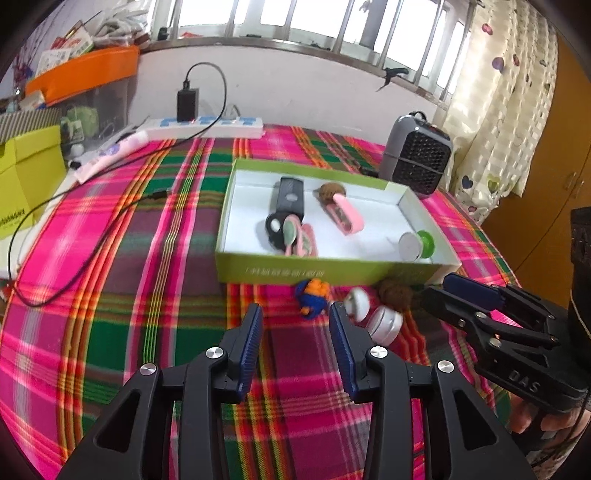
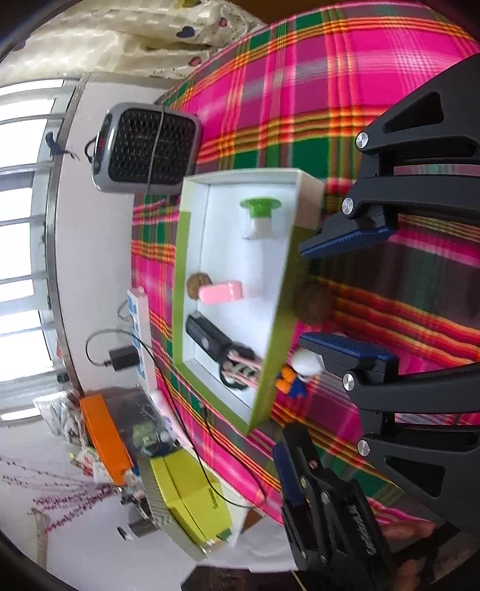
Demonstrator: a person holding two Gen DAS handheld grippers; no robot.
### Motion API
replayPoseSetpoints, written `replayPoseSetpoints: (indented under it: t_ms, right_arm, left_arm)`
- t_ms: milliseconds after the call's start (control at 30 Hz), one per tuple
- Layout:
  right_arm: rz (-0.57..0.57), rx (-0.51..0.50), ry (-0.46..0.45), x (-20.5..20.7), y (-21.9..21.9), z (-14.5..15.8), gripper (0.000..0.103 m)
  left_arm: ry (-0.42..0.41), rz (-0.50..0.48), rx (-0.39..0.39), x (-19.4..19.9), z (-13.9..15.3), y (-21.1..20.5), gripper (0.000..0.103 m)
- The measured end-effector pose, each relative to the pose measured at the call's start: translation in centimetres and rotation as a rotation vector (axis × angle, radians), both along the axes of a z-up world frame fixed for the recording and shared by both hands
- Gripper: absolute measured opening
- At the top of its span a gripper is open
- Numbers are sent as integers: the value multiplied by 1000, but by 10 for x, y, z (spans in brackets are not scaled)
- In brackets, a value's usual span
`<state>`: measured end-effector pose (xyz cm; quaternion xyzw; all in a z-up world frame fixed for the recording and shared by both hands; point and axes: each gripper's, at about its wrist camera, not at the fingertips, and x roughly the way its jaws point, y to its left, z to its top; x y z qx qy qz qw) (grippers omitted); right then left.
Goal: Organize objects
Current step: 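Withdraw both open tools from the box toward the remaining objects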
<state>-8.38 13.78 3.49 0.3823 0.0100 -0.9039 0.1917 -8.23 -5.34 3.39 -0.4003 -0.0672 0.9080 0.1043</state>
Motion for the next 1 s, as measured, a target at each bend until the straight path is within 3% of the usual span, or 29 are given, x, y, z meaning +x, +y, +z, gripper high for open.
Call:
replayPoseSetpoints:
  t_ms: [433, 1000]
  right_arm:
    - [119, 10, -39, 5, -24, -16, 43]
    - [188, 89, -69, -4, -44, -28, 43]
  left_arm:
    - [-31, 7, 16, 8, -17, -7, 36]
    - [-62, 1, 19, 6, -24, -6, 36]
